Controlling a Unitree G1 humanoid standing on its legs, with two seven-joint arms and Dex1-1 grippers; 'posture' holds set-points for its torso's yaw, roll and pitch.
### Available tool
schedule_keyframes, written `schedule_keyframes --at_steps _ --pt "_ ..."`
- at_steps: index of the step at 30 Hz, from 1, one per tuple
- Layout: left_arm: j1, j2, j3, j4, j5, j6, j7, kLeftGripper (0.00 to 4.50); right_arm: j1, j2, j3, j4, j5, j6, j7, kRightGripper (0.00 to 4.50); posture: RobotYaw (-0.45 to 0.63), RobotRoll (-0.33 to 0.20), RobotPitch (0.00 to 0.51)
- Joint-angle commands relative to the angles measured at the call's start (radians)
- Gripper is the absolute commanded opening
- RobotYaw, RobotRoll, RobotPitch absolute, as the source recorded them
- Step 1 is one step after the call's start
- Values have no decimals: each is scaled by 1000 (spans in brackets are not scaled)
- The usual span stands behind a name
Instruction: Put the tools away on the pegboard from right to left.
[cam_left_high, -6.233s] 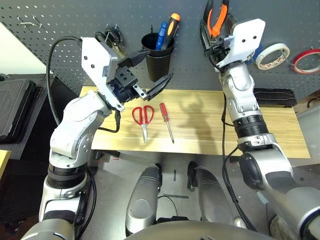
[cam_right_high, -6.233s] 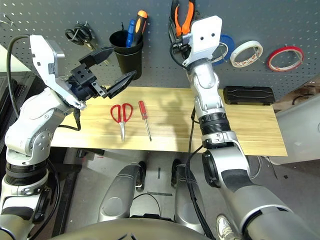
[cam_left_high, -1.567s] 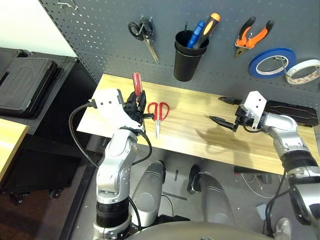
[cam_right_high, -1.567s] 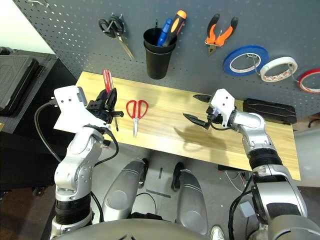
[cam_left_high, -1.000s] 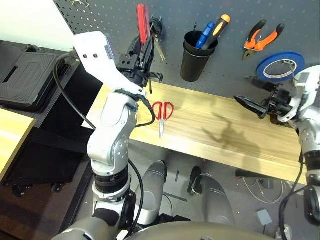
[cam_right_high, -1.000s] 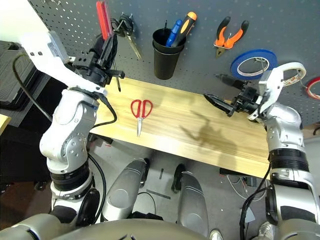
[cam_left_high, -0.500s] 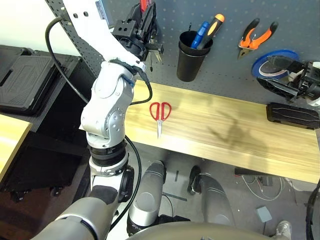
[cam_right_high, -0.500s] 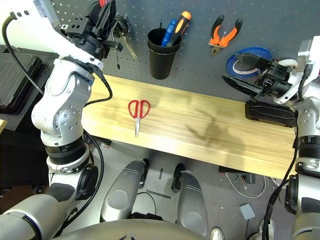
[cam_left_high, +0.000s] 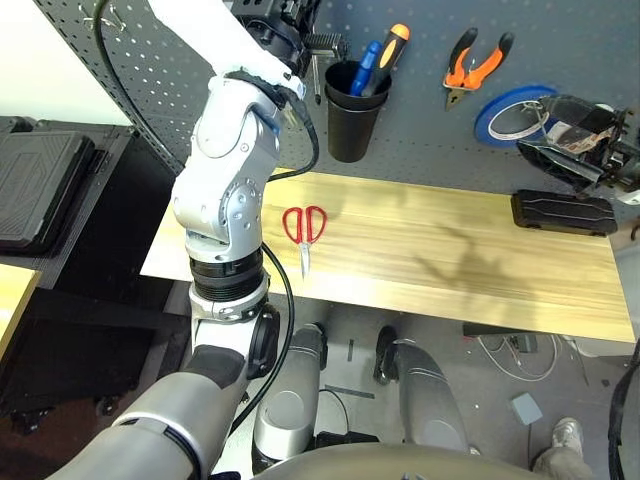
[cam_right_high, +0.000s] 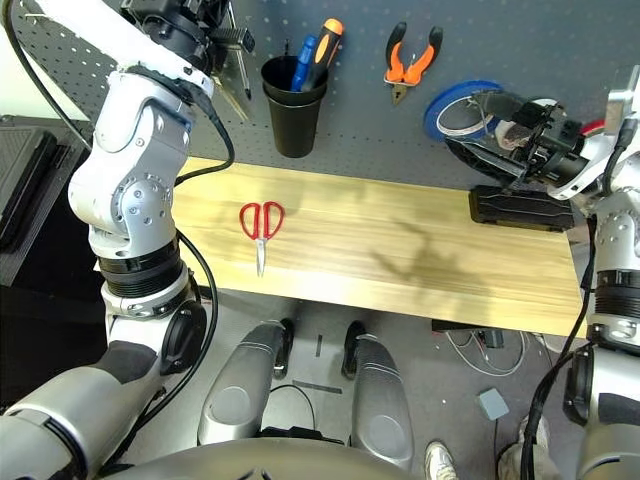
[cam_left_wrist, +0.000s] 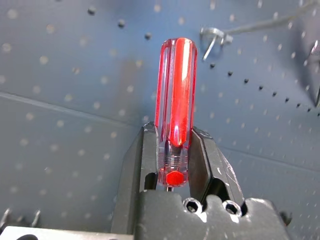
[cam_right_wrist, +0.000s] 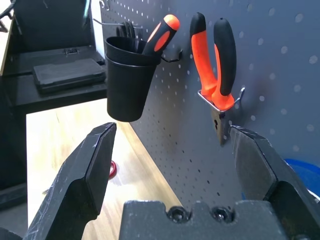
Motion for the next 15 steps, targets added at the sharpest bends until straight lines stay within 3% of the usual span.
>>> schedule_keyframes --at_steps 1,15 --pt "-32 -14 1 12 -20 -12 10 870 24 18 -9 -39 10 5 -15 4500 169 0 215" --pt "-122 -43 -11 348 34 -261 -9 870 24 129 27 -112 -23 -30 -97 4500 160 0 214"
